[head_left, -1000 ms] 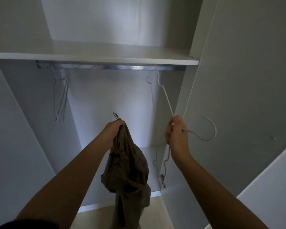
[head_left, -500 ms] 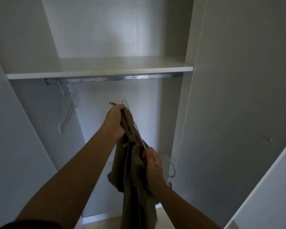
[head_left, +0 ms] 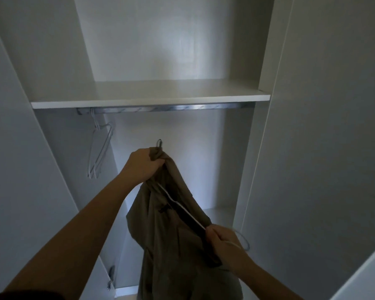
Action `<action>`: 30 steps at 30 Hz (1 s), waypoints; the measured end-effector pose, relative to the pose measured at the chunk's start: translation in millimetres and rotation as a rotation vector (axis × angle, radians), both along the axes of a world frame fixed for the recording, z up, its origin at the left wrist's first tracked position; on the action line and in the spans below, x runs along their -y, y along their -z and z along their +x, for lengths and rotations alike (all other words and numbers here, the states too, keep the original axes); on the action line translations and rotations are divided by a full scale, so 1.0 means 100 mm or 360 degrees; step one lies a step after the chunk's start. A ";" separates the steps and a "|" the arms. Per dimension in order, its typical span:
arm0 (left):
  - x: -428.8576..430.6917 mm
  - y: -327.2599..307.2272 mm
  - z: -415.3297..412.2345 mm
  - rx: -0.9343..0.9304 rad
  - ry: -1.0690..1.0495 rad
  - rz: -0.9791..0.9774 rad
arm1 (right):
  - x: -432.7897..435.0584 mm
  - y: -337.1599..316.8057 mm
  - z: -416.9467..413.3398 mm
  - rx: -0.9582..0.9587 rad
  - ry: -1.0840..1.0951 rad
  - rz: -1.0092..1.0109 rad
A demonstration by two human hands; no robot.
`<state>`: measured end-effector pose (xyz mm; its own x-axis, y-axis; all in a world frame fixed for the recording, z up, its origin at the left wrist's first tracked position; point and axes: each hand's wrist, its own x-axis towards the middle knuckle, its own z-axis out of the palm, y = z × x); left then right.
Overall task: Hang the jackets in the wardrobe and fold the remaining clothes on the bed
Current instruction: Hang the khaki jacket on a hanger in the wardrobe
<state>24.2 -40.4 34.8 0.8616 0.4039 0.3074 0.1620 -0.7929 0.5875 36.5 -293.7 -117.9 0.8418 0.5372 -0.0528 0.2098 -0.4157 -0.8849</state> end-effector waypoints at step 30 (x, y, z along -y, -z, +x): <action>-0.50 0.74 1.14 0.0194 0.0510 0.0328 | -0.40 -1.19 1.56 0.0064 -0.0068 -0.0045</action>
<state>138.1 9.2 -39.4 0.8863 0.0397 0.4614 -0.1737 -0.8951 0.4106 192.8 -253.2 1.6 0.8200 0.5713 -0.0351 0.2631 -0.4305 -0.8634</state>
